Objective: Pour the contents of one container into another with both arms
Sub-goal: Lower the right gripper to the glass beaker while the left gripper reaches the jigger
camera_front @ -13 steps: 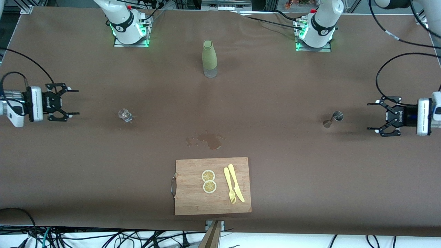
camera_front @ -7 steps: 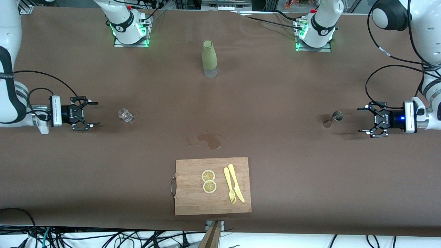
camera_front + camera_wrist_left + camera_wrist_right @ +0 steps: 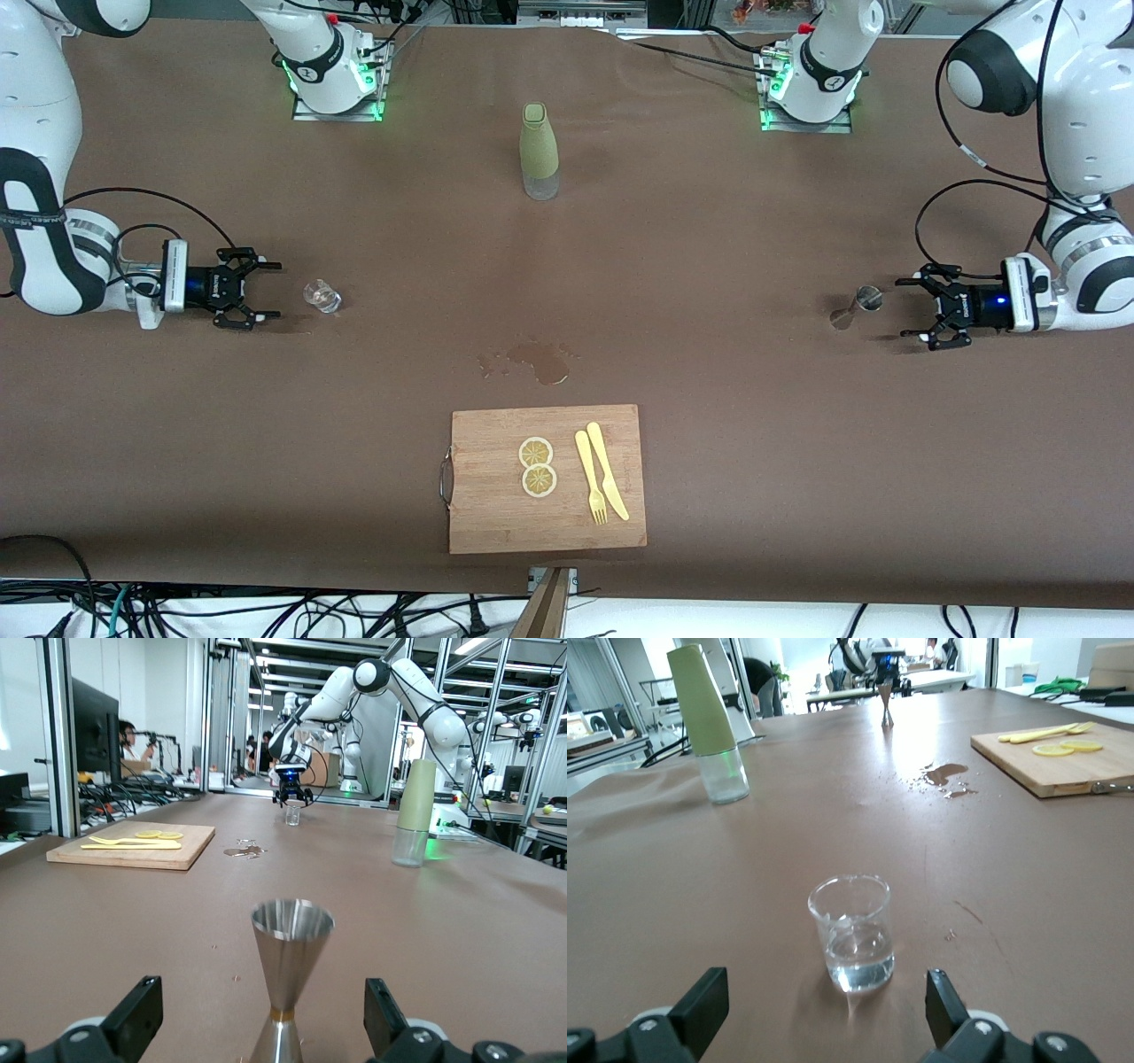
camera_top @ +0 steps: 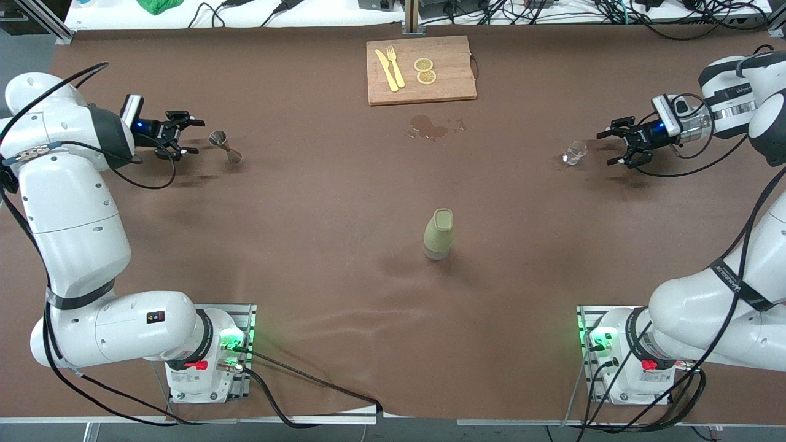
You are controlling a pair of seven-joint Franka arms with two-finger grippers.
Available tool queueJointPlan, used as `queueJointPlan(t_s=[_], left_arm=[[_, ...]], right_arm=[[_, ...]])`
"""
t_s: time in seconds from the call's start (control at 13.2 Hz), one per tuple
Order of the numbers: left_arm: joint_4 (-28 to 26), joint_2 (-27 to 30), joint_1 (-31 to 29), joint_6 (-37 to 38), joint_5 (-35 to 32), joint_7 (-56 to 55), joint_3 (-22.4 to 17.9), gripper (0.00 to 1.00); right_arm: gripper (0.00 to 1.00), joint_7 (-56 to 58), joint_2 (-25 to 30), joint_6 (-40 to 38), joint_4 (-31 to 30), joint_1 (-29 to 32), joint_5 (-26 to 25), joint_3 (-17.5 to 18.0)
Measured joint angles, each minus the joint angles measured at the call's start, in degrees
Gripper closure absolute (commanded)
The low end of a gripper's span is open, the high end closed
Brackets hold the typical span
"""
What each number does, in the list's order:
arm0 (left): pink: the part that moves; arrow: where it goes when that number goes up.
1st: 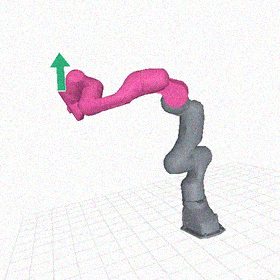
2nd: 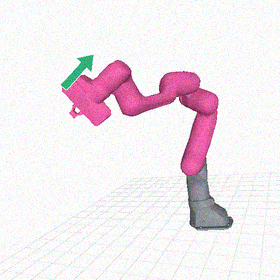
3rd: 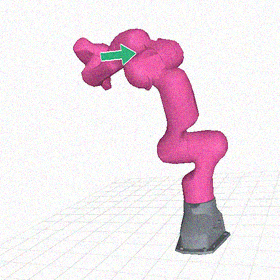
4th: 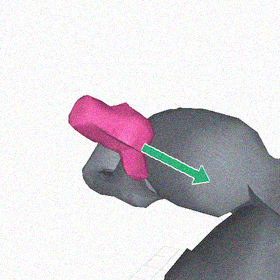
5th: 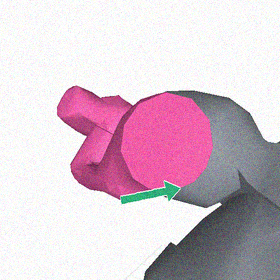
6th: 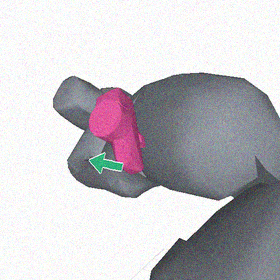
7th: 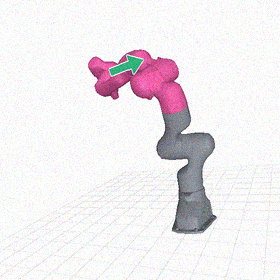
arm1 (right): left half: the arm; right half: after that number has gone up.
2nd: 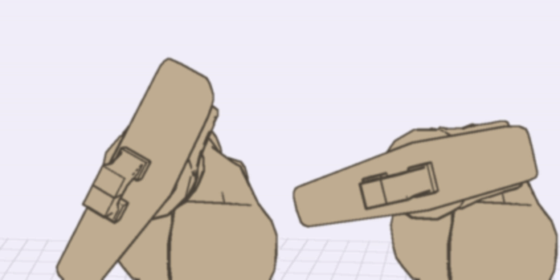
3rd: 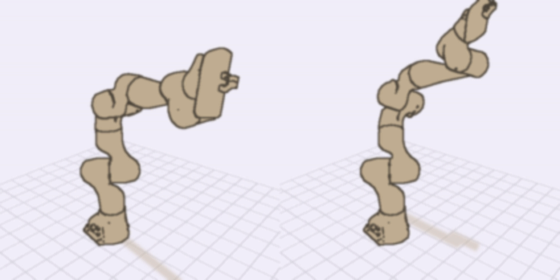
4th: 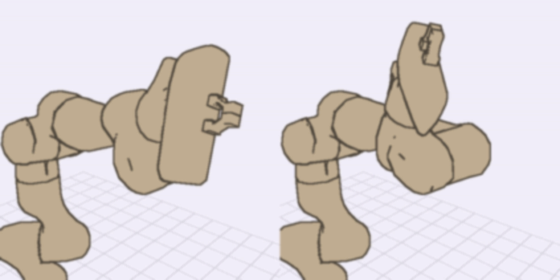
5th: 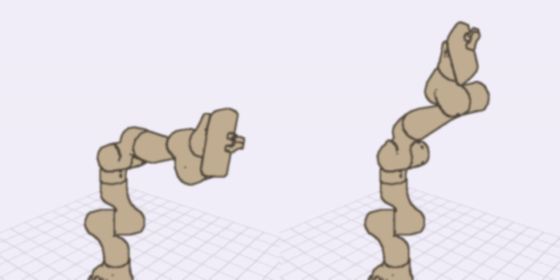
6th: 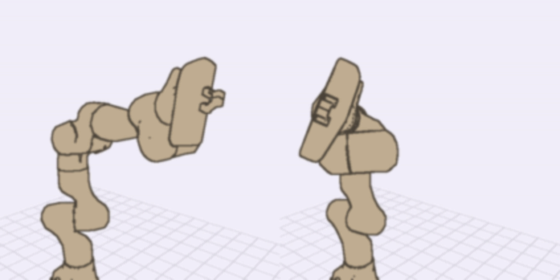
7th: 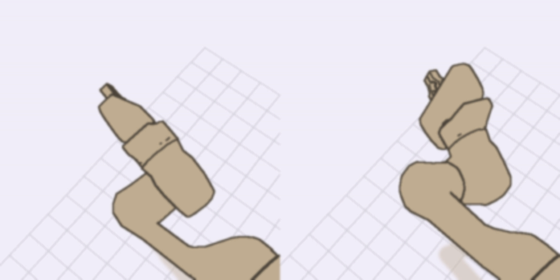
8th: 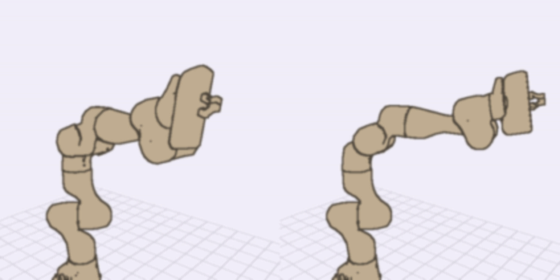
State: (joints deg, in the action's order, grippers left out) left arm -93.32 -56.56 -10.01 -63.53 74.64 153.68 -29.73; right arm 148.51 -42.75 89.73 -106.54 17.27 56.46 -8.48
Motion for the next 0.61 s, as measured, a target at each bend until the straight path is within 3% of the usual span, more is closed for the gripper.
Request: queueJointPlan(t_s=[0.61], left_arm=[[-1.5, -3.7, 0.7, 0.2, 4.7, 3.2, 3.5, 0.0]], right_arm=[[0.03, 3.2, -3.8, 1.2, -0.1, -5.8, 5.5, 0.7]])
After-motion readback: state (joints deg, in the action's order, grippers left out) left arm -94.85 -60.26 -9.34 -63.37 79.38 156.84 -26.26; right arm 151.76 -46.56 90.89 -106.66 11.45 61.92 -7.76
